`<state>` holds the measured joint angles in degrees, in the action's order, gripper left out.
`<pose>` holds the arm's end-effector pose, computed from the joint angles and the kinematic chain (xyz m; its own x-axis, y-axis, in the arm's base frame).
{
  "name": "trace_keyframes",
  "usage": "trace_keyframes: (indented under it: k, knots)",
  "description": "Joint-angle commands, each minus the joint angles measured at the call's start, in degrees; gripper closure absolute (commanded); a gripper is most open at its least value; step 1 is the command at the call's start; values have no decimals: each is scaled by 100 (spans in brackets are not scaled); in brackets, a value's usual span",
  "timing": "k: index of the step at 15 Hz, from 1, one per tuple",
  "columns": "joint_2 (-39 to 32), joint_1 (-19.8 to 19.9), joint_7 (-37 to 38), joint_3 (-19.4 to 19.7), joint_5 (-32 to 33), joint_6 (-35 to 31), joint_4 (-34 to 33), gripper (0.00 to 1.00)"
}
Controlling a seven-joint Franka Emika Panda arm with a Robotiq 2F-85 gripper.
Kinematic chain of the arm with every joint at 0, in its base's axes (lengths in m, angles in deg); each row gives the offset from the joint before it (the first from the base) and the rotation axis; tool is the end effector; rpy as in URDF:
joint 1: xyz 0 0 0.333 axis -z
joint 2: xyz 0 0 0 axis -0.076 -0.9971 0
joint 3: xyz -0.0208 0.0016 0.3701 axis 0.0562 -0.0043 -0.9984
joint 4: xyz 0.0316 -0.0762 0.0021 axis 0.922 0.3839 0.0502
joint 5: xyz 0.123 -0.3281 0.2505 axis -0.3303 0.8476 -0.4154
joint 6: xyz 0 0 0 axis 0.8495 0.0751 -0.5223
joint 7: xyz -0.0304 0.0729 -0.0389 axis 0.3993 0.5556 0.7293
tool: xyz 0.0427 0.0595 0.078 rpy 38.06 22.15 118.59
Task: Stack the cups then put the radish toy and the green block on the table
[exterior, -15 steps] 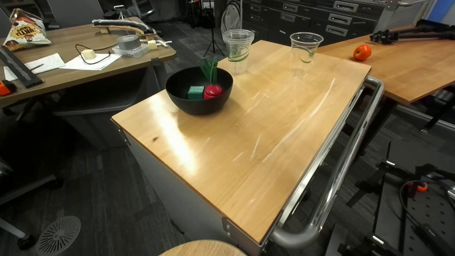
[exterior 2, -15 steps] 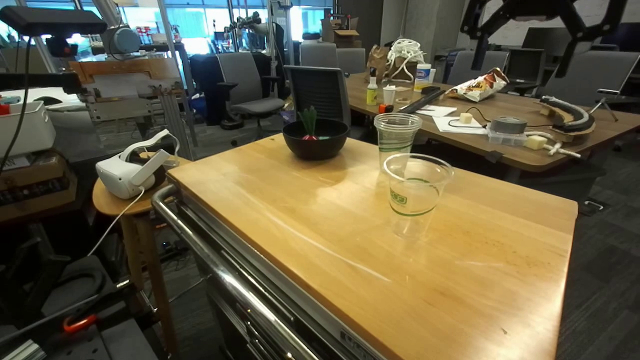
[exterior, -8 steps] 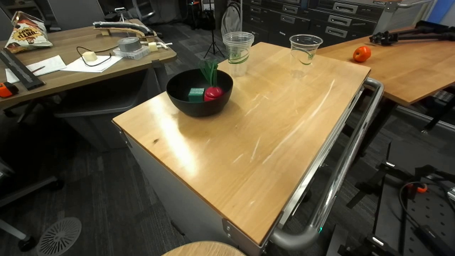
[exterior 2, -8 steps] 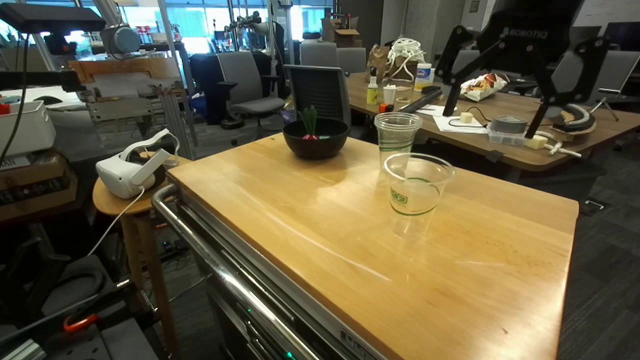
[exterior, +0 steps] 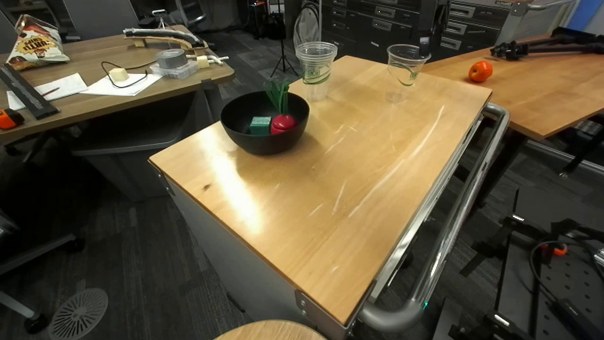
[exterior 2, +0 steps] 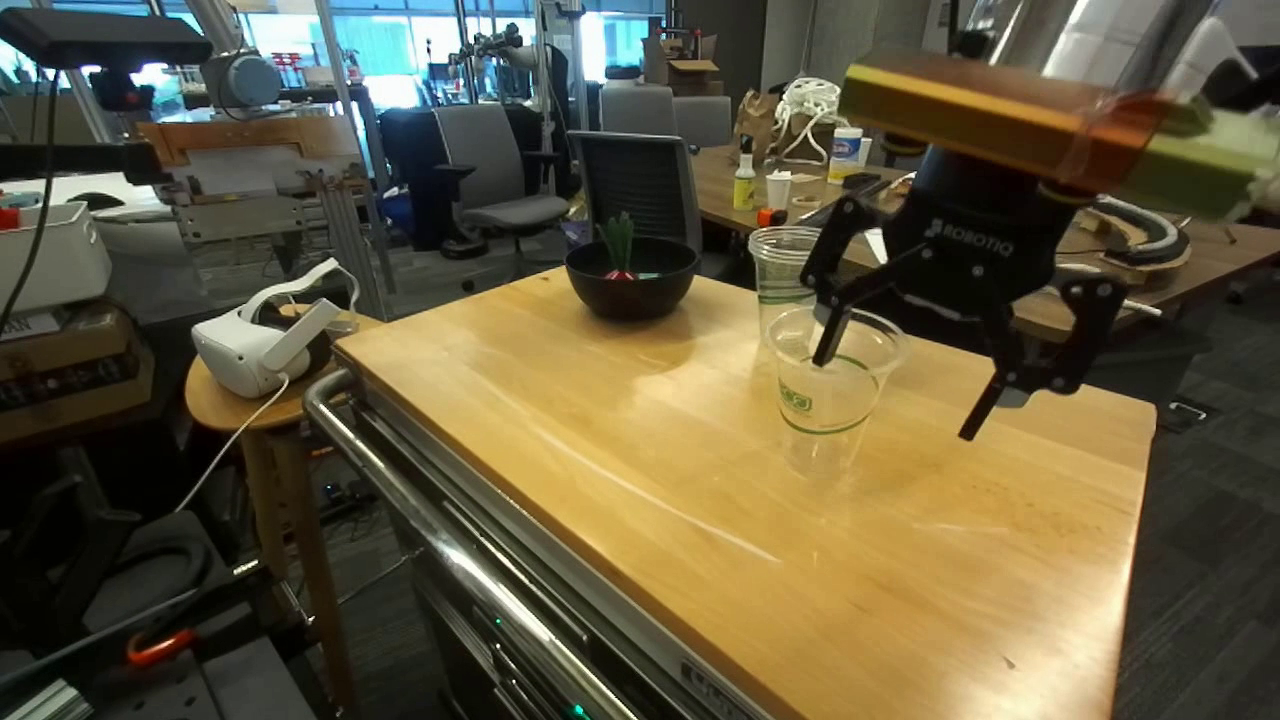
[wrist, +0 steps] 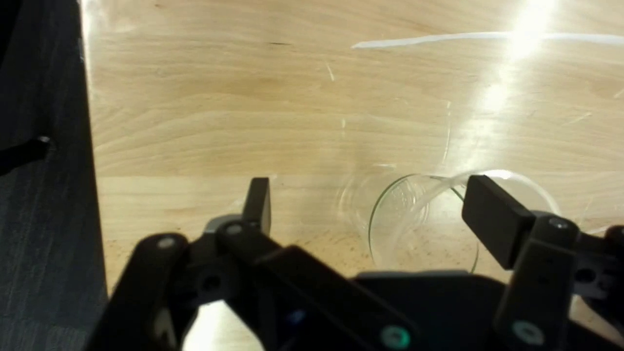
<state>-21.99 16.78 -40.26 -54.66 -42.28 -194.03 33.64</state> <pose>0.5876 -0.3171 0.4003 0.9824 0.0546 -0.1788 0.0302 -0.9902 -0.1363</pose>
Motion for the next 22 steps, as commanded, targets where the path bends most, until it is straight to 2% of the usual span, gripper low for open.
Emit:
trace_keyframes:
  k: [1, 6, 8, 10, 18, 20, 22]
  knots:
    - [390, -13, -64, -25, -488, -712, 691, 34]
    - [503, -54, -90, -58, -890, -1168, 878, 73]
    - [543, -72, -115, -65, -905, -1150, 869, 89]
    - [621, -67, -145, -71, -1002, -1078, 856, 100]
    - [1258, -50, -767, 1, -2171, 229, 248, 99]
    - [1350, -126, -708, 55, -2464, 409, -77, 99]
    - [1242, -279, -486, 28, -2462, 505, -510, 99]
